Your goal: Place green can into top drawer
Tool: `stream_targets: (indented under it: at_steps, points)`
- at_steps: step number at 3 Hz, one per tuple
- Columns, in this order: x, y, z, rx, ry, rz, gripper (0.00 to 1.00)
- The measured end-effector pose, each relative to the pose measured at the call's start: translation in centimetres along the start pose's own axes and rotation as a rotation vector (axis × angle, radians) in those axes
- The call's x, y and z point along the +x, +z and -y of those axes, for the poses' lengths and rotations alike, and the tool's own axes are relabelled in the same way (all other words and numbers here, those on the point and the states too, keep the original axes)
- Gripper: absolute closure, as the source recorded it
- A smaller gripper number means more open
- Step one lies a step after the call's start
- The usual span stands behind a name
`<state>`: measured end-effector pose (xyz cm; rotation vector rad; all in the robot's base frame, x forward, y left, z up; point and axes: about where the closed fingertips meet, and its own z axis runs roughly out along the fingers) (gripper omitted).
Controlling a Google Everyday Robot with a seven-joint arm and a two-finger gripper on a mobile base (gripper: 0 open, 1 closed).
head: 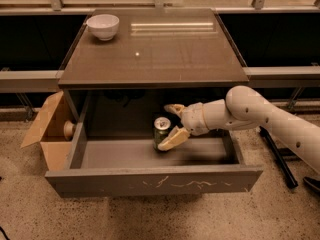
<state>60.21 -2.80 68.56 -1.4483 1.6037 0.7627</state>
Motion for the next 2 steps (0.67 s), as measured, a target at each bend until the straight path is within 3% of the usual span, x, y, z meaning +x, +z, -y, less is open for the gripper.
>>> stream_targets:
  at_steps: [1,2]
  points:
    - [-0.2,-1.0,0.2,0.018,-0.004,-0.001,0.0]
    - [-1.5,-4.8,0.2,0.076,-0.011,0.019,0.0]
